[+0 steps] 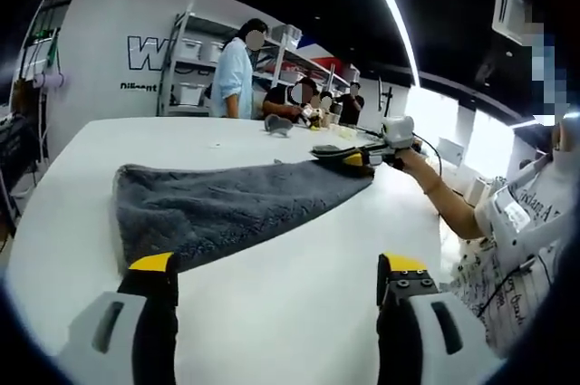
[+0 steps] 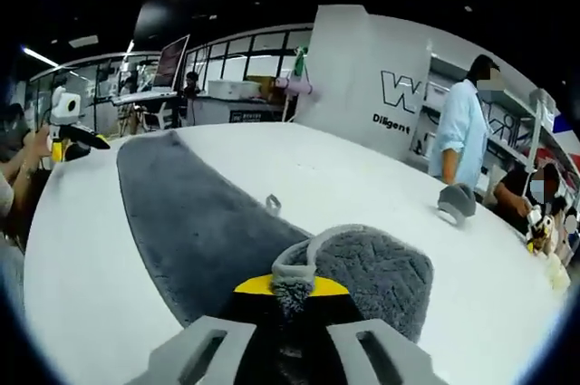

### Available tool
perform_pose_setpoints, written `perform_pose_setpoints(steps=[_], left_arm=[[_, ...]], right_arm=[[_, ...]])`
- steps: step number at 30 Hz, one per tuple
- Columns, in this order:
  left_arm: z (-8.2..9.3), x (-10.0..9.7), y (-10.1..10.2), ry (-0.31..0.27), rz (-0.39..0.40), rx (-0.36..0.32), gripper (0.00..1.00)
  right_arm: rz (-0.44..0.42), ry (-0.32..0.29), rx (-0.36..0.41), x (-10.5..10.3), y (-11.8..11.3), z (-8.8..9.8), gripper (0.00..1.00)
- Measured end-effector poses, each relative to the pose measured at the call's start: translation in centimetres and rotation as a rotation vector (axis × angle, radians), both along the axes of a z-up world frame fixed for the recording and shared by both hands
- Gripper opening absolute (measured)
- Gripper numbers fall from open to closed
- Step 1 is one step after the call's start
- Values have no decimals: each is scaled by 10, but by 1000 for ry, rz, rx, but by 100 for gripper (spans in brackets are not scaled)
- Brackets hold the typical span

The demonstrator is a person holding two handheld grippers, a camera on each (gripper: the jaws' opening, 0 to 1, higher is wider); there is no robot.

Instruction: Fold the towel on the table until its edges align and the towel forms a compact rectangular stack.

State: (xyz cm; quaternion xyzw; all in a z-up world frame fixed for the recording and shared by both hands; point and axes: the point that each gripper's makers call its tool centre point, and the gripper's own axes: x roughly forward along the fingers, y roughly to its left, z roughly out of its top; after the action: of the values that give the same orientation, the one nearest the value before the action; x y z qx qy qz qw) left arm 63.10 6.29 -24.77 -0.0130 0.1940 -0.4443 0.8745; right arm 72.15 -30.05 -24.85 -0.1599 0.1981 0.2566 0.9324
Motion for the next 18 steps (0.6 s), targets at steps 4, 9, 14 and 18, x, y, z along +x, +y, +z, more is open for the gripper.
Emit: perform_pose_setpoints(steps=[4, 9, 14, 18], left_arm=[[0, -4, 6, -1, 6, -4, 95], [2, -7, 12, -9, 17, -10, 95], [3, -9, 17, -15, 18, -13, 95], [3, -15, 16, -18, 15, -14, 95]], right_arm=[[46, 2, -12, 3, 22, 2, 6], [110, 16, -32, 4, 52, 0, 6], [176, 34, -55, 3, 84, -5, 6], [221, 37, -78, 6, 108, -8, 6]])
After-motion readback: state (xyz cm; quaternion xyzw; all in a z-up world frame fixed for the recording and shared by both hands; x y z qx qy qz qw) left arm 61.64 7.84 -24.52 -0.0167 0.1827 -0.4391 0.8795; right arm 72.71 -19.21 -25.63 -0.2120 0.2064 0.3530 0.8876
